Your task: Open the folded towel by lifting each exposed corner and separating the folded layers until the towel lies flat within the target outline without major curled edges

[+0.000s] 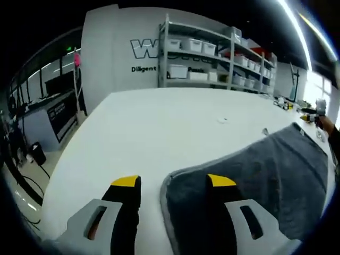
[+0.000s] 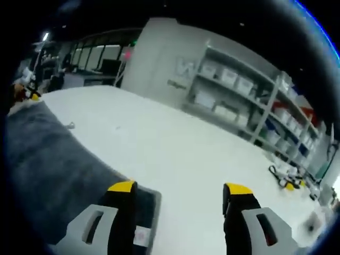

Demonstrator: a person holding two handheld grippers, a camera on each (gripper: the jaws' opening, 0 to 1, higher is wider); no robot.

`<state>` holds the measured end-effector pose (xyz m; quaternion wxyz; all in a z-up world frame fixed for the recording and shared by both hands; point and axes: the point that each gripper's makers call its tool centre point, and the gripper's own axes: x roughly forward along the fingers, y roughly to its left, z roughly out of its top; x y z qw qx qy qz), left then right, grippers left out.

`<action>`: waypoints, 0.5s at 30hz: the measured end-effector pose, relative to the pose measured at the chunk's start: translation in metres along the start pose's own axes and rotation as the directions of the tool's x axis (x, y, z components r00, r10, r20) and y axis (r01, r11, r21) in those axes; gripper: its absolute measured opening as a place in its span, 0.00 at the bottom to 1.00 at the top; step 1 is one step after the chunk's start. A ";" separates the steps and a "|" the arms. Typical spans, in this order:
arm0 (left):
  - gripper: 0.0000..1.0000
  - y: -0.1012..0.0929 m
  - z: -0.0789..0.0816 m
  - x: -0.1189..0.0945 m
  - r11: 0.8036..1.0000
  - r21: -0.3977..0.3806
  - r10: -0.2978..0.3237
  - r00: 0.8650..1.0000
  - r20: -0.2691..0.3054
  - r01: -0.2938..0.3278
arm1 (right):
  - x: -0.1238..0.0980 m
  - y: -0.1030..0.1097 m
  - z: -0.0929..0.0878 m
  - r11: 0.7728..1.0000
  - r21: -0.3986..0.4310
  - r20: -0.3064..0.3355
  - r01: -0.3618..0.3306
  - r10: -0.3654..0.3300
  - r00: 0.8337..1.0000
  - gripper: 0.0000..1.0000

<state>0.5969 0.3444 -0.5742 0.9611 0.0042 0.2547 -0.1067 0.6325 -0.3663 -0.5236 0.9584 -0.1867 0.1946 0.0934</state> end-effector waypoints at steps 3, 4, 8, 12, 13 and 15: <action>0.44 0.002 -0.002 0.006 1.000 -0.001 -0.001 1.000 -0.013 0.001 | 0.012 0.002 -0.014 1.000 -0.015 -0.037 -0.014 0.014 0.999 0.57; 0.44 0.001 -0.003 0.009 1.000 0.000 -0.003 1.000 -0.018 0.003 | 0.012 0.005 -0.015 1.000 -0.012 -0.043 -0.022 0.021 0.999 0.56; 0.37 0.003 -0.008 0.017 1.000 0.004 -0.007 0.999 -0.036 0.007 | 0.020 0.018 -0.020 0.998 0.006 -0.045 -0.066 0.067 0.997 0.51; 0.34 0.004 -0.010 0.020 1.000 -0.007 -0.007 1.000 -0.029 0.006 | 0.030 0.017 -0.026 0.998 -0.016 -0.065 -0.061 0.060 0.996 0.40; 0.33 0.006 -0.011 0.021 1.000 -0.004 -0.001 0.999 -0.034 0.001 | 0.031 0.018 -0.027 0.998 -0.017 -0.064 -0.064 0.063 0.996 0.37; 0.30 0.007 -0.013 0.021 1.000 0.003 0.004 0.999 -0.038 -0.004 | 0.033 0.023 -0.030 0.996 -0.032 -0.072 -0.080 0.077 0.994 0.30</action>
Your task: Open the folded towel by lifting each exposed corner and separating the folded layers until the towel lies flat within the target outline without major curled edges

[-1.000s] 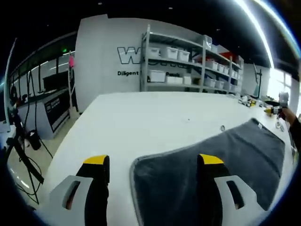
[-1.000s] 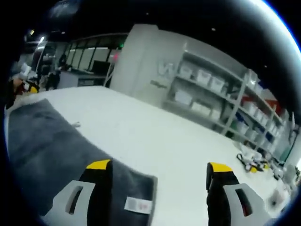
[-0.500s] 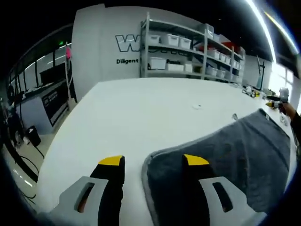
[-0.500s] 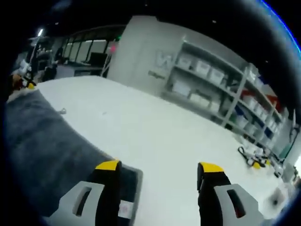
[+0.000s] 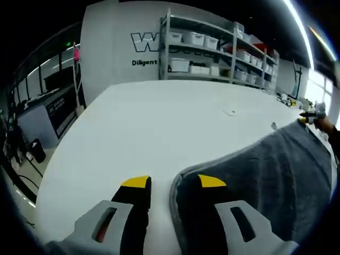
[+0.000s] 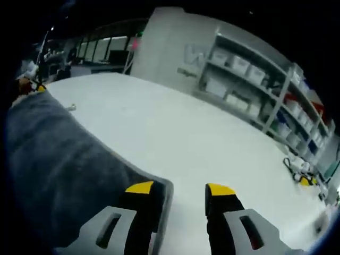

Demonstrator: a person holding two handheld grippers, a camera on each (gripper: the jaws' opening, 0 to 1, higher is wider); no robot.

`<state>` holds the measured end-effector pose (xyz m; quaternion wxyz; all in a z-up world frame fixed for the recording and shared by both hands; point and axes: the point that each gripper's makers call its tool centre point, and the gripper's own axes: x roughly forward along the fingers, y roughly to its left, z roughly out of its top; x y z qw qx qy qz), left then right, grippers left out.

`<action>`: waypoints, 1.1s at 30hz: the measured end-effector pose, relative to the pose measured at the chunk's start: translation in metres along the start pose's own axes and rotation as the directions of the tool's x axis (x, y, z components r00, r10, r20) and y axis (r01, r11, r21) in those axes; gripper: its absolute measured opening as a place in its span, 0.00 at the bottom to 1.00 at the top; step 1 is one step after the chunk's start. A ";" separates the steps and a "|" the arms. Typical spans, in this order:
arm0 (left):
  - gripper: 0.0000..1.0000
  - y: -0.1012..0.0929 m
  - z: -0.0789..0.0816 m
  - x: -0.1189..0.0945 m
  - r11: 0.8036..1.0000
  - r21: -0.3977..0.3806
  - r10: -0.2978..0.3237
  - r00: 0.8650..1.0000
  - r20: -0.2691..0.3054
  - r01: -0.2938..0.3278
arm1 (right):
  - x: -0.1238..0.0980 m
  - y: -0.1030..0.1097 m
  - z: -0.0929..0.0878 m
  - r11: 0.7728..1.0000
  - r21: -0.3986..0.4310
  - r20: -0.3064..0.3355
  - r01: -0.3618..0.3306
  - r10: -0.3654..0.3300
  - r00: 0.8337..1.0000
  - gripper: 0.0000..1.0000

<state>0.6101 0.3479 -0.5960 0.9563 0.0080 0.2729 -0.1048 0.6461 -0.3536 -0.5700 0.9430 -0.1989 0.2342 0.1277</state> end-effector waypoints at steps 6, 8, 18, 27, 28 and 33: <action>0.25 0.003 -0.002 0.001 1.000 0.002 -0.006 1.000 -0.007 0.006 | 0.000 0.004 -0.007 1.000 0.007 -0.024 -0.002 0.002 1.000 0.18; 0.21 0.002 -0.001 0.002 1.000 0.008 -0.007 1.000 -0.006 0.007 | 0.000 0.006 -0.009 1.000 -0.001 -0.030 -0.007 0.007 1.000 0.15; 0.02 0.002 0.000 0.006 0.999 0.041 0.008 1.000 -0.002 -0.008 | 0.005 0.016 -0.020 0.996 -0.092 -0.057 -0.020 0.014 0.998 0.04; 0.01 0.008 0.002 0.008 0.997 0.075 0.028 1.000 0.012 -0.029 | 0.008 0.015 -0.020 0.995 -0.100 -0.040 -0.007 0.003 0.999 0.02; 0.01 0.010 0.003 0.009 0.997 0.072 0.029 0.999 0.015 -0.030 | 0.008 0.014 -0.020 0.995 -0.098 -0.040 -0.006 0.002 0.999 0.02; 0.01 0.012 0.004 0.011 0.995 0.091 0.036 0.999 0.024 -0.038 | 0.009 0.012 -0.021 0.995 -0.096 -0.026 -0.001 -0.001 1.000 0.02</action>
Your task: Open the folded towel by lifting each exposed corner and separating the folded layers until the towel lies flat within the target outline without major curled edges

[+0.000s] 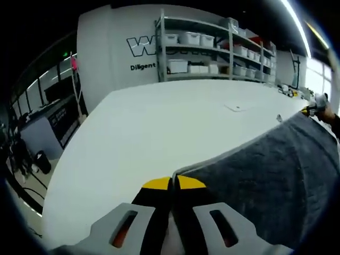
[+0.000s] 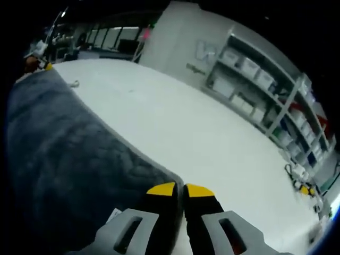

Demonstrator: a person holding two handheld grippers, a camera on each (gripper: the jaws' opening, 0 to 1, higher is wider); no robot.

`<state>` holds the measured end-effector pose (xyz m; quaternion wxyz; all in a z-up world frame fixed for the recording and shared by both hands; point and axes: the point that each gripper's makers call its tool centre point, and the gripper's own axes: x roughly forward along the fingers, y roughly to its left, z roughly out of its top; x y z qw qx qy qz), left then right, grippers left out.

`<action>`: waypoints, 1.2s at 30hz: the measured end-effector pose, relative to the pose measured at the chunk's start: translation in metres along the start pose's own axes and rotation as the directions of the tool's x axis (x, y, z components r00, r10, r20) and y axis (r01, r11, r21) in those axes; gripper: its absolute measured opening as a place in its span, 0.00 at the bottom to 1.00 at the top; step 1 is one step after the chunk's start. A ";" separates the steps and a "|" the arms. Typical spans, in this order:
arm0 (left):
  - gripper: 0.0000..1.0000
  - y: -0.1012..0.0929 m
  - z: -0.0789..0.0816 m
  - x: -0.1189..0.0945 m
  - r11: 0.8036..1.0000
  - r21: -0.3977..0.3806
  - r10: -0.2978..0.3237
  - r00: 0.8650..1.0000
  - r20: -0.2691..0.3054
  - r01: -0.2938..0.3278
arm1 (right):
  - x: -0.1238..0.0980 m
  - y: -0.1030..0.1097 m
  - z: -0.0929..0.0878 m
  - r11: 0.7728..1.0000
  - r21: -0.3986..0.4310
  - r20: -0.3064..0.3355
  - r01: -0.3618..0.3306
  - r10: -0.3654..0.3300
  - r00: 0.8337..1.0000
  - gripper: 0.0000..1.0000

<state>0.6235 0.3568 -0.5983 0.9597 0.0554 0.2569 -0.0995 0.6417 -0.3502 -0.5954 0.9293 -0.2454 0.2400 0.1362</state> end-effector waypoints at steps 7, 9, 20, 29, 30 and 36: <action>0.01 0.003 0.000 0.001 1.000 -0.022 -0.007 1.000 0.006 0.007 | 0.001 -0.003 -0.001 1.000 0.011 0.004 0.007 -0.007 1.000 0.02; 0.01 0.002 0.000 0.001 1.000 -0.018 -0.004 1.000 0.007 0.004 | 0.001 -0.003 -0.001 1.000 0.008 0.003 0.011 -0.011 1.000 0.02; 0.54 0.011 0.000 -0.016 1.000 0.002 0.031 0.999 0.027 -0.031 | -0.011 -0.018 0.006 0.996 0.058 0.009 0.071 -0.071 0.997 0.35; 1.00 0.008 0.015 -0.046 0.997 -0.010 0.078 0.993 0.088 -0.077 | -0.046 -0.021 0.034 0.981 0.160 0.103 0.112 -0.129 0.986 1.00; 1.00 0.007 0.015 -0.050 0.996 -0.013 0.087 0.992 0.092 -0.086 | -0.054 -0.019 0.038 0.979 0.166 0.113 0.115 -0.135 0.984 1.00; 1.00 -0.012 0.021 -0.077 0.998 -0.015 0.059 0.988 0.143 -0.057 | -0.093 -0.014 0.055 0.968 0.210 0.166 0.139 -0.175 0.970 1.00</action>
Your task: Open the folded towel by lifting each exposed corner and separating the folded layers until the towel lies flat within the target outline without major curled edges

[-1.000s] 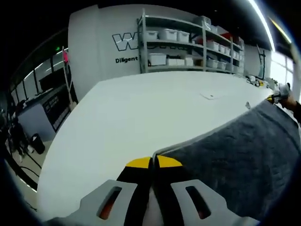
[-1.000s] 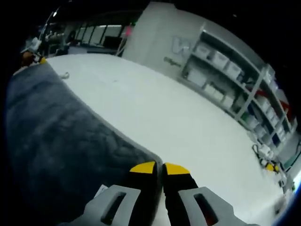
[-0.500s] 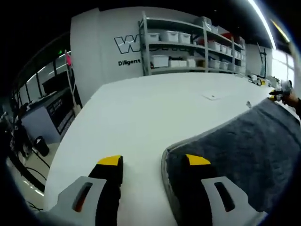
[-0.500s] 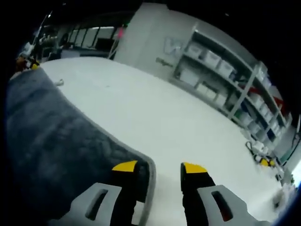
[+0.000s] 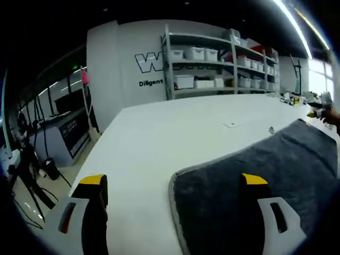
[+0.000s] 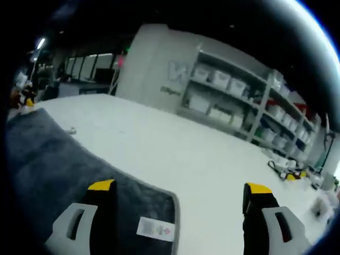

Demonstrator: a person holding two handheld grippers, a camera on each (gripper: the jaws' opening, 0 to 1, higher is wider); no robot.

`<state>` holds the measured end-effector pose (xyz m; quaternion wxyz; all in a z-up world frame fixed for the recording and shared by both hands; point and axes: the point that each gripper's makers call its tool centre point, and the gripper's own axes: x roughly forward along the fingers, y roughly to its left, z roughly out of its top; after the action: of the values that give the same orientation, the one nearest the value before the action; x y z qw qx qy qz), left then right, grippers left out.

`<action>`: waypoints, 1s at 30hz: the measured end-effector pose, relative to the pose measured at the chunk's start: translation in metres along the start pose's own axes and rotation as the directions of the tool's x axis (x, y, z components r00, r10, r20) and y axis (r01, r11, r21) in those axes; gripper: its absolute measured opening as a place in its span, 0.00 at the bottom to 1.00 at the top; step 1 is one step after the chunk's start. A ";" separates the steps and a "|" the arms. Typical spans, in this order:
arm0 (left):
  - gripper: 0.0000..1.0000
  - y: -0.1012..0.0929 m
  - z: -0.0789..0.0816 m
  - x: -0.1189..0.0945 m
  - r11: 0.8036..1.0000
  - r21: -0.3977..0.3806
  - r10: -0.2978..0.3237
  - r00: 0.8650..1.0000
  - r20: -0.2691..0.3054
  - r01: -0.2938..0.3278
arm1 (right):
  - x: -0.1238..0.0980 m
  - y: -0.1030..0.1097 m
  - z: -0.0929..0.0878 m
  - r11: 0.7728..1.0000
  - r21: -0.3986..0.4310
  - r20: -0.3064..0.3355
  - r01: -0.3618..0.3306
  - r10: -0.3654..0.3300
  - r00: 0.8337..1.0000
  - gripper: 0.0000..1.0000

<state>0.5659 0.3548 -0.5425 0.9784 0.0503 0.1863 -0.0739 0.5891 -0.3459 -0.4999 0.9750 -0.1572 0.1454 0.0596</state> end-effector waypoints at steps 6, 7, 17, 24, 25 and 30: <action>1.00 -0.011 0.007 -0.028 1.000 -0.005 -0.001 0.999 0.045 0.001 | -0.034 0.006 0.015 0.998 0.070 0.074 0.001 -0.007 0.997 1.00; 1.00 -0.011 0.008 -0.033 1.000 -0.006 0.001 0.999 0.052 0.000 | -0.040 0.008 0.016 0.998 0.070 0.083 0.002 -0.008 0.997 1.00; 1.00 -0.029 0.011 -0.078 1.000 -0.024 -0.010 0.992 0.128 0.013 | -0.088 0.027 0.019 0.997 0.074 0.149 0.001 -0.012 0.989 1.00; 1.00 -0.058 0.024 -0.112 0.998 -0.034 -0.049 0.984 0.173 0.056 | -0.121 0.039 0.029 0.998 0.065 0.194 -0.015 0.002 0.981 1.00; 1.00 -0.061 0.025 -0.115 0.997 -0.039 -0.057 0.983 0.174 0.065 | -0.126 0.040 0.029 0.998 0.061 0.195 -0.016 0.004 0.981 1.00; 1.00 -0.071 0.034 -0.146 0.996 -0.032 -0.073 0.976 0.207 0.082 | -0.149 0.048 0.024 0.998 0.056 0.190 -0.029 0.018 0.982 1.00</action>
<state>0.4317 0.2991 -0.4619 0.9896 0.0155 0.0876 -0.1131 0.4462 -0.3031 -0.4473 0.9878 -0.1205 0.0554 0.0818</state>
